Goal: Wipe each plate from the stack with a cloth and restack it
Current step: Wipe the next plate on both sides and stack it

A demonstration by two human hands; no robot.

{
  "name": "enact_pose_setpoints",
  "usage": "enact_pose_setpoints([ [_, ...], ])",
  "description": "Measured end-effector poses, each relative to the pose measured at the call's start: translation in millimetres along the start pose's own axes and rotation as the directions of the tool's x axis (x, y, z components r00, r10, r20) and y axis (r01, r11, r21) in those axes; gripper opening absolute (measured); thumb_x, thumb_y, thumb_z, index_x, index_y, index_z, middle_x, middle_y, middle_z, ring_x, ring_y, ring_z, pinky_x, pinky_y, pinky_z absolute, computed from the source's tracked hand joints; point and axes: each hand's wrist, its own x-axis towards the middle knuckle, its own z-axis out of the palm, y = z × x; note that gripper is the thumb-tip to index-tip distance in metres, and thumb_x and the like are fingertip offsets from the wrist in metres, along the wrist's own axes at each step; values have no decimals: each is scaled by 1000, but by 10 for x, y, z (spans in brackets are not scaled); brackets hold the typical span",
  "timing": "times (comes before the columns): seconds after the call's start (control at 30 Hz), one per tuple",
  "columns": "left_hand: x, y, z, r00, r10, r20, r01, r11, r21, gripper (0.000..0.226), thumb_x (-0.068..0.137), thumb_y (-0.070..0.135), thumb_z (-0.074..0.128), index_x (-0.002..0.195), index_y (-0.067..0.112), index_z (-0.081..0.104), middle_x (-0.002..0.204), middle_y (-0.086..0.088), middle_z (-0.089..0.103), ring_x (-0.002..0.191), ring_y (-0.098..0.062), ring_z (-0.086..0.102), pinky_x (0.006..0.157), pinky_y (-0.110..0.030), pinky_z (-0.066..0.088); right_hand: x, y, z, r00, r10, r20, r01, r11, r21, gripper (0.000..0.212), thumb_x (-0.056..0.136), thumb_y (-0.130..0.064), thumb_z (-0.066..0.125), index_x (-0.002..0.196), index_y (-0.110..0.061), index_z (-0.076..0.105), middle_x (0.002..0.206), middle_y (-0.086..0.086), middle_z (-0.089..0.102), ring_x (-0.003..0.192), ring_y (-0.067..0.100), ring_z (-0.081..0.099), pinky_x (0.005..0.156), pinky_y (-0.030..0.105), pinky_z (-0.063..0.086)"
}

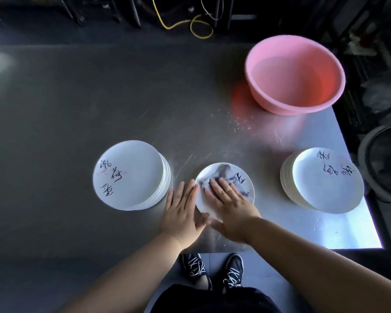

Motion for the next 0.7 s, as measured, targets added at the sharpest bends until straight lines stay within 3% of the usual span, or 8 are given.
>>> enact_pose_setpoints([
  [0.07,4,1,-7,1000,-2,4,2,1000,9,82,102,67,25,166,17,15,175,-1,10,162,-27,7,129,-57,13,-221,-6,101,994,-107,22,107,994,-14,91,96,-75,29,167,-19,23,174,6,10,161,32,3,130,53,18],
  [0.17,7,8,-19,1000,-6,18,6,1000,15,82,102,66,22,167,16,16,175,-1,9,162,-28,6,128,-58,13,-293,97,85,987,-151,47,154,986,-64,91,95,-77,30,168,-24,20,175,3,10,162,30,0,128,50,4],
  [0.3,0,21,-22,1000,-8,12,8,1000,23,85,99,63,35,167,16,16,175,-1,10,162,-28,8,128,-57,14,-14,228,-180,990,114,81,-112,993,-33,94,89,-83,1,167,-31,-10,174,-4,-17,157,30,-28,130,51,-10],
  [0.37,-2,23,-29,1000,-13,13,12,1000,27,84,100,64,34,167,17,13,175,-1,8,162,-28,6,128,-57,14,2,186,-198,986,145,80,-145,989,-12,93,89,-80,8,166,-31,-14,173,-4,-21,157,31,-29,130,52,-6],
  [0.47,-3,36,-36,1000,-9,-2,9,1000,20,84,100,63,35,167,16,17,175,-2,11,162,-28,8,128,-57,16,-267,77,-28,997,-24,74,28,998,-49,93,92,-79,33,166,-24,26,173,3,21,160,40,7,128,57,20],
  [0.53,-9,37,-38,1000,-9,-11,9,1000,12,84,99,61,38,167,16,19,175,-1,12,162,-28,8,127,-57,17,-448,108,99,987,-130,97,139,986,-92,92,91,-81,38,161,-22,40,168,3,35,157,40,22,121,53,21],
  [0.63,-1,50,-31,999,-14,-41,15,1000,3,84,97,59,44,166,17,21,175,0,15,161,-28,12,127,-58,20,-358,261,66,989,-117,92,129,983,-131,90,95,-79,27,166,-23,24,173,5,23,160,39,7,126,52,9],
  [0.7,-11,46,-31,998,-12,-59,12,1000,4,83,98,59,45,165,17,23,174,0,17,161,-29,16,127,-57,19,-175,309,-53,996,23,87,-13,993,-114,94,91,-78,10,168,-24,0,176,5,-4,160,37,-15,130,51,-6],
])
